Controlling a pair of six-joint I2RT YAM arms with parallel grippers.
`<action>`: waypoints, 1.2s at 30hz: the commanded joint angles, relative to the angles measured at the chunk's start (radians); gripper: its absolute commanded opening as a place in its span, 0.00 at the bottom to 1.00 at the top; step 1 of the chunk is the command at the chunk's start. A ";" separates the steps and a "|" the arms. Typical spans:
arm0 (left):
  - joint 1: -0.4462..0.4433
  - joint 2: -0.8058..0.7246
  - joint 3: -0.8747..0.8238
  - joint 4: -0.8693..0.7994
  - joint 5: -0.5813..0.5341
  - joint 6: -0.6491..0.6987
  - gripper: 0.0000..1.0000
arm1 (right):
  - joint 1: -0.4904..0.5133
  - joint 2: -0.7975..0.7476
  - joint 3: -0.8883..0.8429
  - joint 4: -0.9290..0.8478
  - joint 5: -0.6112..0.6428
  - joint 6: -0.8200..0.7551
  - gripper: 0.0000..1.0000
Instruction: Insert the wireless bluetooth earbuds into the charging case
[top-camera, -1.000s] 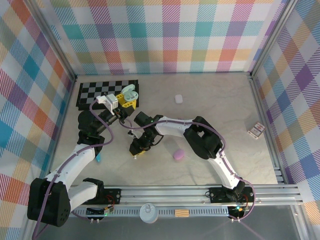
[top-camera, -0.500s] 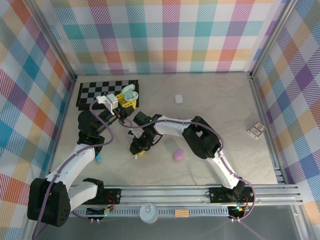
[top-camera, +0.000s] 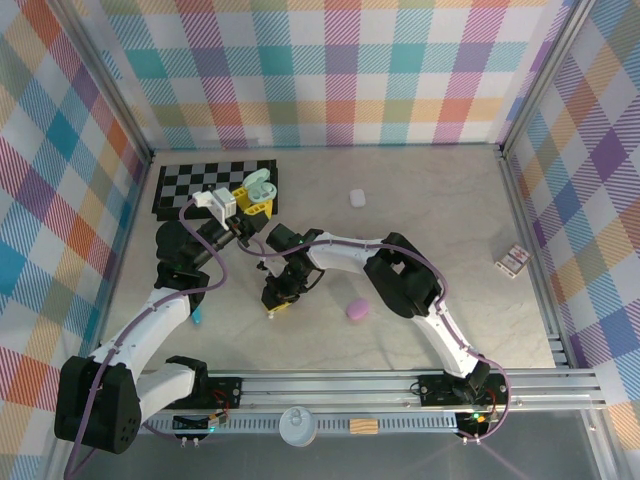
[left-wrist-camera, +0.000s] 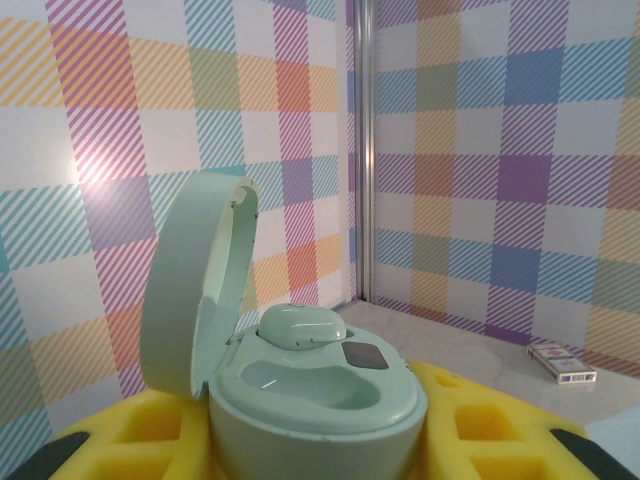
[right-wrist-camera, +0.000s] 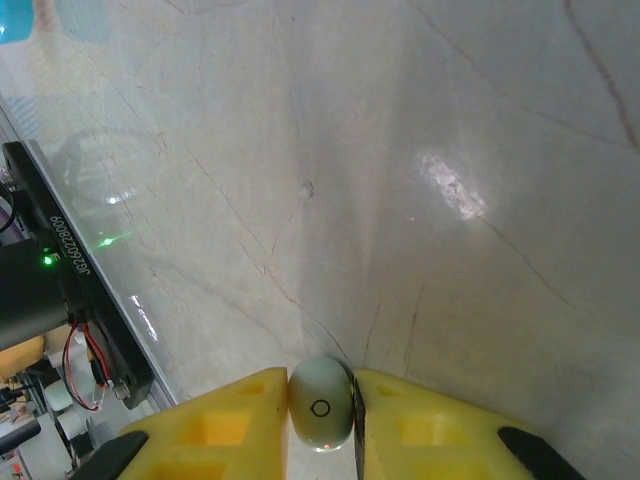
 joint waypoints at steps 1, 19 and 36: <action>0.006 -0.017 0.013 0.027 0.008 0.014 0.31 | 0.009 0.007 -0.004 -0.009 0.020 0.006 0.22; 0.006 -0.029 0.015 0.025 0.005 0.017 0.31 | -0.040 -0.196 -0.200 0.127 0.085 0.099 0.17; -0.084 -0.003 -0.020 0.010 -0.067 0.114 0.31 | -0.288 -0.614 -0.437 0.074 0.207 0.079 0.17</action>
